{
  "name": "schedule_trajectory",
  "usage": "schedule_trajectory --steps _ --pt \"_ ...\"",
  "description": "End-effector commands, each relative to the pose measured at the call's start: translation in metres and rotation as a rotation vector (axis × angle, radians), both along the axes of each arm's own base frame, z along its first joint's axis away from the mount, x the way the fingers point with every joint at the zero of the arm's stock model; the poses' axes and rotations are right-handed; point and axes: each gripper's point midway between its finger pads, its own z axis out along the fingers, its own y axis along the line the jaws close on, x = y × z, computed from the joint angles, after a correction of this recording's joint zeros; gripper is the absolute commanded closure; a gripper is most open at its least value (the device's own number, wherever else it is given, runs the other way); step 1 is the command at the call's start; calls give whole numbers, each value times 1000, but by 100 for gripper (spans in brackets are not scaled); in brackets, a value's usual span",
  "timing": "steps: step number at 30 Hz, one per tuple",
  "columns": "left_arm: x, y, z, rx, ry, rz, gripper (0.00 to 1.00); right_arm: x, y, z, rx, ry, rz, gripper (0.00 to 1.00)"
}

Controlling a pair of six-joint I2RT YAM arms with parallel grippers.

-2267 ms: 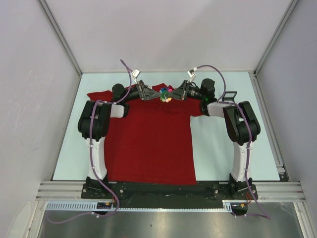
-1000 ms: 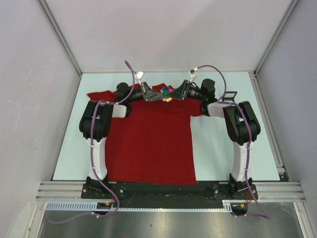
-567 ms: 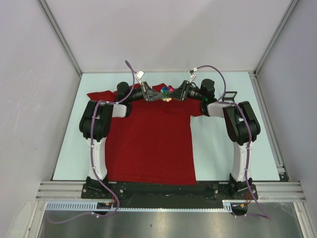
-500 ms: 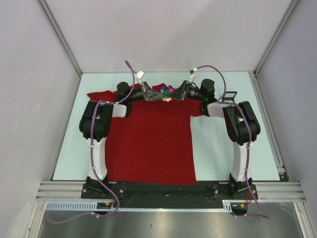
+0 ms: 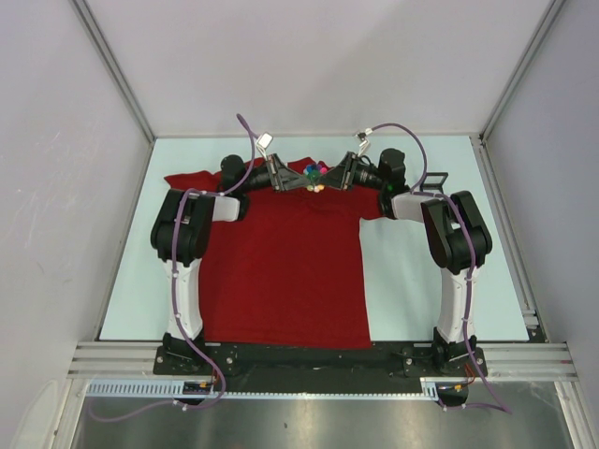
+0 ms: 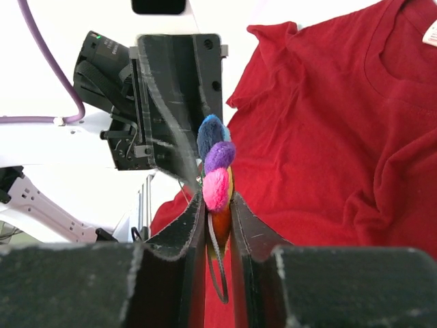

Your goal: Remove the brooch from the garment

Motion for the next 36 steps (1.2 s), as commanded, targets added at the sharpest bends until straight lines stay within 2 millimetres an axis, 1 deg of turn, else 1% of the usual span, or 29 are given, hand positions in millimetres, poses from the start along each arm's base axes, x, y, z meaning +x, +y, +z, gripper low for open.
schedule_trajectory --steps 1,2,3,5,7,10,14,15,16,18,24,26,31,36 --pt "-8 -3 33 -47 -156 -56 66 -4 2 16 22 -25 31 100" --pt "-11 -2 34 -51 -169 -64 63 -5 1 18 36 -41 39 100" --pt "-14 -1 38 -60 -202 -75 57 -6 -1 21 47 -37 43 100" --pt "-19 -1 41 -62 -214 -94 53 -7 -4 24 61 -40 49 100" --pt "-21 -2 43 -62 -238 -97 52 -8 -4 24 62 -39 52 100" --pt "-21 -4 40 -54 -238 -99 49 -9 -5 28 79 -43 64 100" --pt "-22 -9 42 -42 -261 -88 48 -10 -4 28 93 -31 69 100" --pt "-22 -10 39 -29 -237 -85 49 -10 -4 28 95 -29 68 100" --pt "-21 -10 43 -17 -279 -74 49 -10 -4 28 95 -29 68 100" --pt "-17 -10 36 14 -262 -42 51 -10 -4 28 95 -30 71 100" --pt "-20 -12 45 -20 -271 -54 57 -9 -4 26 88 -30 67 100" --pt "-19 -13 43 -24 -260 -58 60 -9 -4 26 84 -32 65 100" --pt "-20 -12 44 -27 -259 -58 61 -9 -3 25 76 -31 64 100" --pt "-18 -12 44 -28 -249 -48 68 -9 -3 25 61 -45 57 100"
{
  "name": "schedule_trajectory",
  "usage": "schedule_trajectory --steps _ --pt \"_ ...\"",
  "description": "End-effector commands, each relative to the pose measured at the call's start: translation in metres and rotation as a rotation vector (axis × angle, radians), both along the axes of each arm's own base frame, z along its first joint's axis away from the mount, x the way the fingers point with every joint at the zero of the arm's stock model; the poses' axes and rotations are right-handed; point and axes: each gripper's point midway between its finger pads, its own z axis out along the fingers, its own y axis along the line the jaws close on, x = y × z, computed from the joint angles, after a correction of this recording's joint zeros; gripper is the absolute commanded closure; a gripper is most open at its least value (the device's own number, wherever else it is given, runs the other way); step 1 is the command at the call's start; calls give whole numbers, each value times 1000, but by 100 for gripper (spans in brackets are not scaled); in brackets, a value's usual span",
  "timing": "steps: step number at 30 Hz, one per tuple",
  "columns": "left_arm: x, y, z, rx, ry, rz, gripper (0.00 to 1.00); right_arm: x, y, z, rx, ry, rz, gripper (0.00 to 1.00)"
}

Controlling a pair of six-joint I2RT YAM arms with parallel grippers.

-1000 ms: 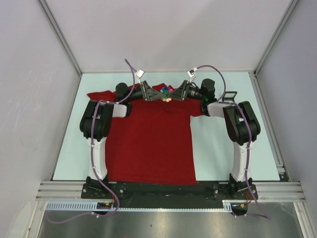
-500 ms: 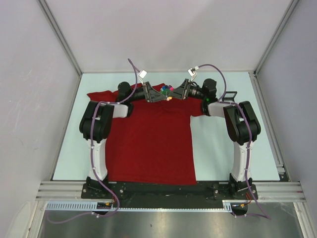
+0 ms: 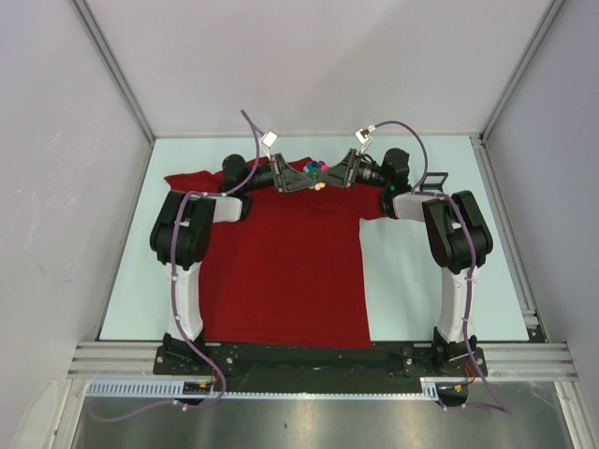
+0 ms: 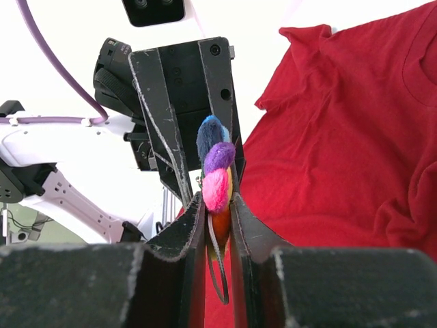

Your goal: Remove the brooch from the garment

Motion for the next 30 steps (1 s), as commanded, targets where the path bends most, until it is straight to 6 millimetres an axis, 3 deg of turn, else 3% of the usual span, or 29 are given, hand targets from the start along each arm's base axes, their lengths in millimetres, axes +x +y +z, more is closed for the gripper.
schedule_trajectory --steps 1,4,12,18,27,30 --pt "0 -1 24 -29 -97 13 69 0 1 2 -15 -43 -1 100" --pt "0 0 25 -29 -98 19 71 1 0 1 -20 -45 -8 100" --pt "2 2 26 7 -121 56 61 6 -2 -3 -40 -30 -37 100" --pt "0 -1 26 12 -125 48 61 12 -5 -8 -52 -10 -67 100" --pt "0 -3 25 14 -118 43 77 12 -6 -8 -49 -9 -72 100" --pt "0 -3 26 12 -123 45 78 12 -6 -9 -48 -7 -73 100"
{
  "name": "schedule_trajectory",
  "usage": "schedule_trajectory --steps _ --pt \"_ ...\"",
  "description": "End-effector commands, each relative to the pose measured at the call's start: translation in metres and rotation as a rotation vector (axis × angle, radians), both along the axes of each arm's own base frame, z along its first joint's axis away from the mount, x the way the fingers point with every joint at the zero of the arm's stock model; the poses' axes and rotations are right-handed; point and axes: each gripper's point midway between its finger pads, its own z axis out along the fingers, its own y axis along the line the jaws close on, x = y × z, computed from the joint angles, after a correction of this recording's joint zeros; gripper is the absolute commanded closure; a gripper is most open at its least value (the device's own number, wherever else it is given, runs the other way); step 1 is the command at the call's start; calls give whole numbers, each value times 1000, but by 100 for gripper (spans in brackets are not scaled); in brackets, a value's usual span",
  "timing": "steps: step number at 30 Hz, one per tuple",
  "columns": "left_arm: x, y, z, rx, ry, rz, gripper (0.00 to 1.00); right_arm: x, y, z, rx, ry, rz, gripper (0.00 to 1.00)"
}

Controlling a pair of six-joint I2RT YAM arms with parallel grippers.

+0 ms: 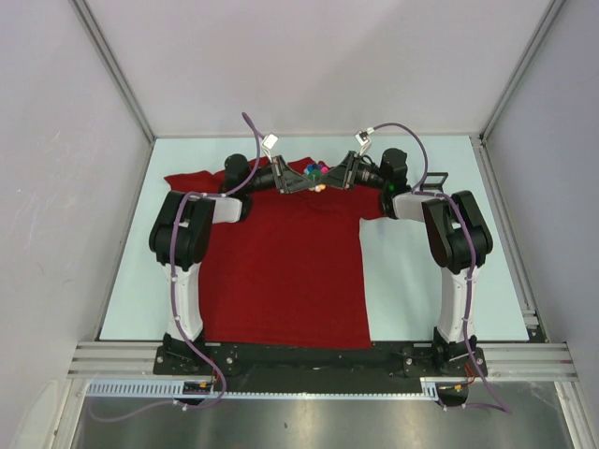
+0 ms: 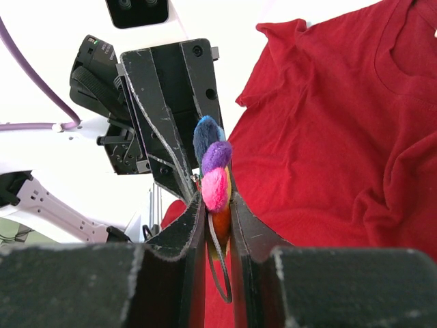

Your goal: Remove the brooch from the garment

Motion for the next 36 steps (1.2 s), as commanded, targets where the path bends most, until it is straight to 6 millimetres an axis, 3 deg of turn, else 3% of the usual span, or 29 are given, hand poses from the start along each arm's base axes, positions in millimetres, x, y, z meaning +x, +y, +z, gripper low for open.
schedule_trajectory --steps 1,11,24,29,36 --pt "-8 -3 43 -31 -164 -13 78 4 -4 6 -1 -25 -29 100" --pt "-12 -5 46 -58 -159 -44 78 0 -2 9 8 -39 -6 100" --pt "-17 -8 52 -79 -170 -70 65 -2 1 10 11 -48 4 100" --pt "-16 -7 50 -71 -168 -65 71 0 -1 9 8 -40 -3 100" --pt "-13 -6 49 -69 -165 -49 73 3 -3 7 5 -31 -16 100"
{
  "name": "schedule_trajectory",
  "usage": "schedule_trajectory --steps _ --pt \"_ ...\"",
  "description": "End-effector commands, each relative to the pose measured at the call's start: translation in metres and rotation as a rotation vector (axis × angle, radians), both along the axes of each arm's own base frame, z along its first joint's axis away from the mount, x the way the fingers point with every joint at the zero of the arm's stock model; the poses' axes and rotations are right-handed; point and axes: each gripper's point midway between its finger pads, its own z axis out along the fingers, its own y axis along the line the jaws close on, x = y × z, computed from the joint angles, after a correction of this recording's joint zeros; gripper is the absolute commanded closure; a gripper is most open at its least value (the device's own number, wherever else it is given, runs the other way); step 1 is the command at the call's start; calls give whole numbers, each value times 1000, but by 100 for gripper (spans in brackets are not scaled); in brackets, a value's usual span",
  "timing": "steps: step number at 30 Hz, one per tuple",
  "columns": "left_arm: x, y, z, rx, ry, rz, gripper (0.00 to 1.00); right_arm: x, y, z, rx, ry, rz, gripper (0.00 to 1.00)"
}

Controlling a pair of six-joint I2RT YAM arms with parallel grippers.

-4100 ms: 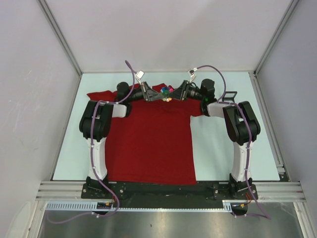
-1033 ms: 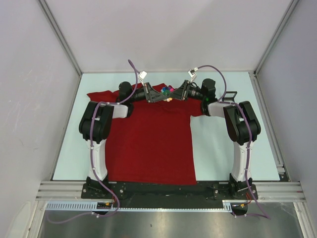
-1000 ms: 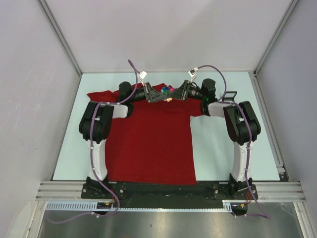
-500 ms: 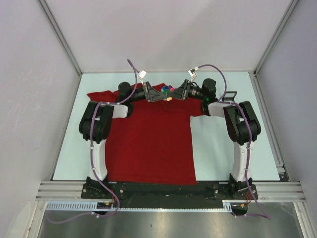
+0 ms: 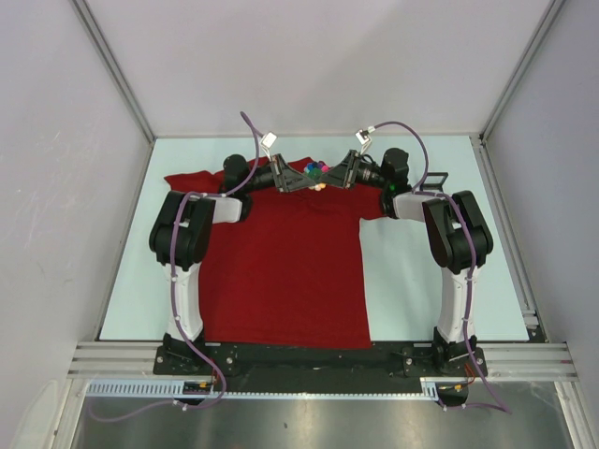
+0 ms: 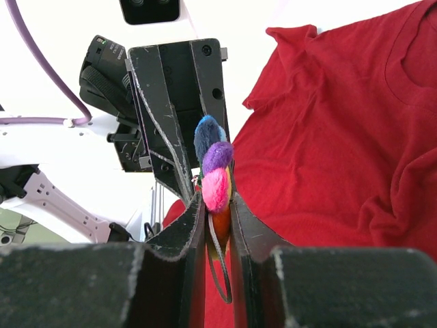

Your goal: Remove the brooch from the garment

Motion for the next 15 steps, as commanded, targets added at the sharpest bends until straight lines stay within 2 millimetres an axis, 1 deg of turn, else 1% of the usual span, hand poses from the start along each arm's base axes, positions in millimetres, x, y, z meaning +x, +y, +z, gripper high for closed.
schedule_trajectory --steps 1,2,4,7,15 --pt "-10 -6 37 -34 -169 -30 72 6 -4 -2 -16 2 -38 100" --pt "-10 -5 41 -33 -179 -25 67 7 -4 -3 -19 4 -42 100" --pt "-8 -5 38 -10 -188 -1 61 8 -5 -3 -26 4 -50 100" --pt "-5 -6 36 52 -205 35 58 8 -5 -4 -32 6 -55 100" --pt "-5 -10 32 48 -187 19 69 8 -5 -4 -34 0 -54 100"
